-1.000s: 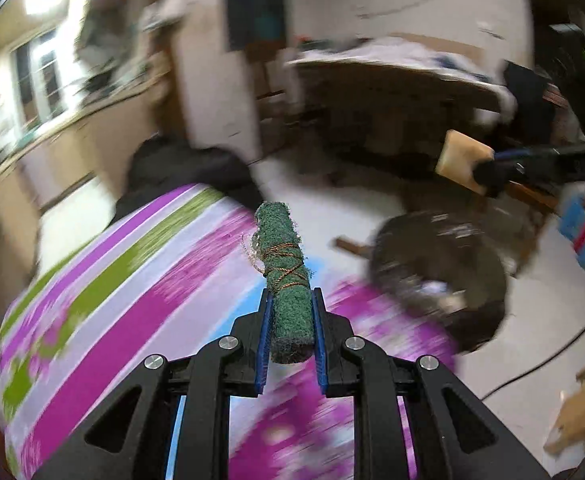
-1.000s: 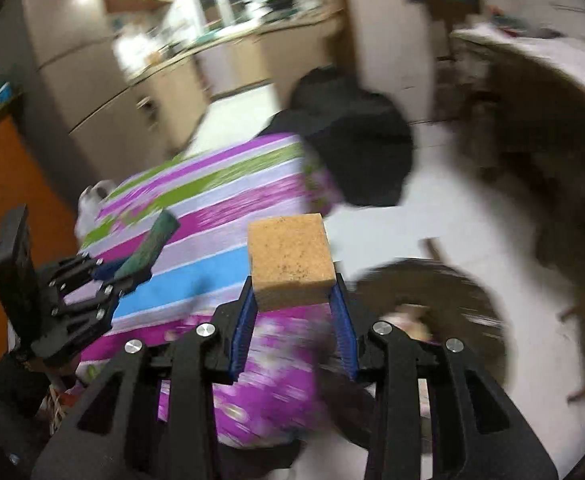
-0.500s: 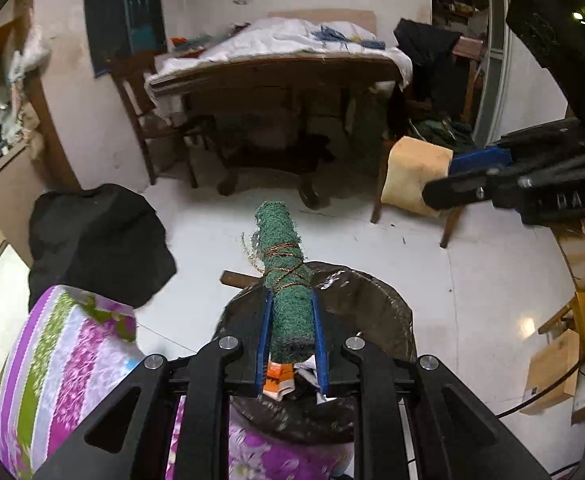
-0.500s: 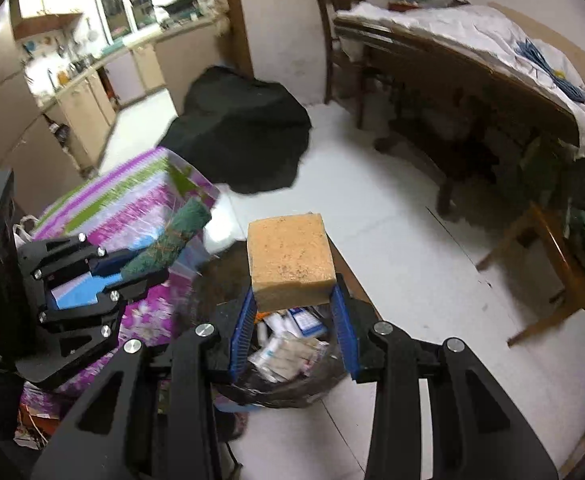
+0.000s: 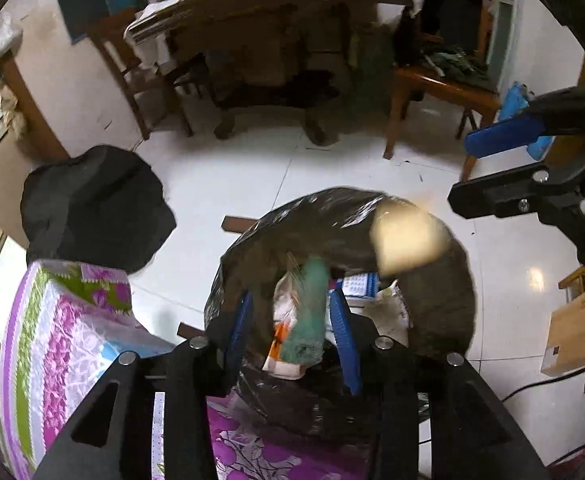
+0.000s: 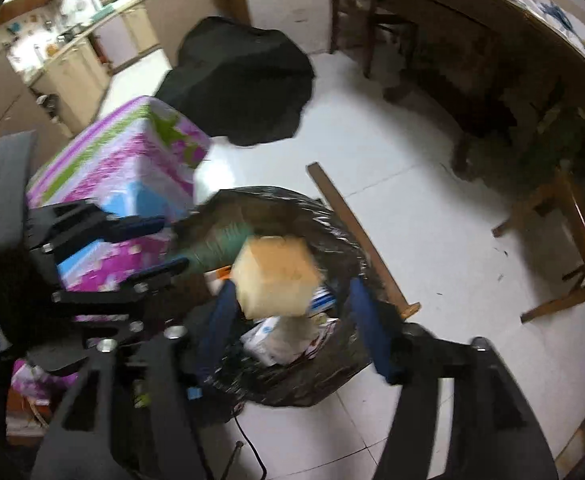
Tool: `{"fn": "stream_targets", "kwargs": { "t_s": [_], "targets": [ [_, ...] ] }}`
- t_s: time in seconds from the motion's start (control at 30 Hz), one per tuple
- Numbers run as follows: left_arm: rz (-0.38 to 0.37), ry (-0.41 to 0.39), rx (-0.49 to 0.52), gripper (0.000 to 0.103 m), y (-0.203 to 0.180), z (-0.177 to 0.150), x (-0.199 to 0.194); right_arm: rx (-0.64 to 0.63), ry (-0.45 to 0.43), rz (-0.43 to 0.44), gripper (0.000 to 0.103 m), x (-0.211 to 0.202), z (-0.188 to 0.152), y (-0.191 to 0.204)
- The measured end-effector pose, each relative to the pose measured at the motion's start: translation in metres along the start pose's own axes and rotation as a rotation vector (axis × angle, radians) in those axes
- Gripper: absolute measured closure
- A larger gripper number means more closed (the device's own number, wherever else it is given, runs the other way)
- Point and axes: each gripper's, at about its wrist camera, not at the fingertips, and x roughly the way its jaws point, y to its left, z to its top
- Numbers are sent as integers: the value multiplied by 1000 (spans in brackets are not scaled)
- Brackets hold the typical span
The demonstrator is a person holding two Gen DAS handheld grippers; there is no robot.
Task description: Collect trash
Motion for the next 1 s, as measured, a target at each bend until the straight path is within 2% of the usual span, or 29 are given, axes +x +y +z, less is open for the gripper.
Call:
{"fn": "stream_targets", "kwargs": {
  "t_s": [0.1, 0.23, 0.33, 0.4, 0.43, 0.47, 0.53, 0.63, 0.7, 0.8, 0.87, 0.93, 1.0],
  "targets": [
    [21, -21, -39, 62, 14, -12, -3, 17, -8, 6, 44, 1, -4, -3],
    [73, -105, -86, 62, 22, -27, -26, 41, -58, 7, 44, -6, -16, 1],
    [138, -197, -95, 59, 15, -43, -53, 63, -129, -31, 33, -17, -33, 9],
    [180, -274, -92, 38, 5, -60, -77, 57, -220, -75, 27, -35, -58, 21],
    [210, -325, -99, 23, -1, -71, -91, 51, -253, -95, 22, -42, -67, 26],
    [228, -365, -104, 14, -9, -79, -105, 42, -314, -131, 17, -55, -84, 34],
    [250, -448, -113, 5, -24, -101, -135, 32, -440, -169, 8, -84, -117, 48],
    [269, -531, -138, 5, -43, -130, -174, 74, -588, -205, 5, -118, -159, 61],
    [251, -553, -174, 5, -52, -145, -192, 100, -646, -243, 5, -132, -179, 67],
    [208, -530, -246, 5, -64, -167, -211, 151, -755, -366, 5, -150, -210, 80],
    [209, -557, -272, 5, -73, -181, -218, 159, -732, -381, 5, -153, -227, 84],
    [266, -603, -267, 5, -87, -197, -225, 158, -705, -351, 5, -152, -238, 84],
    [302, -619, -248, 5, -103, -209, -228, 174, -696, -357, 5, -150, -252, 86]
  ]
}}
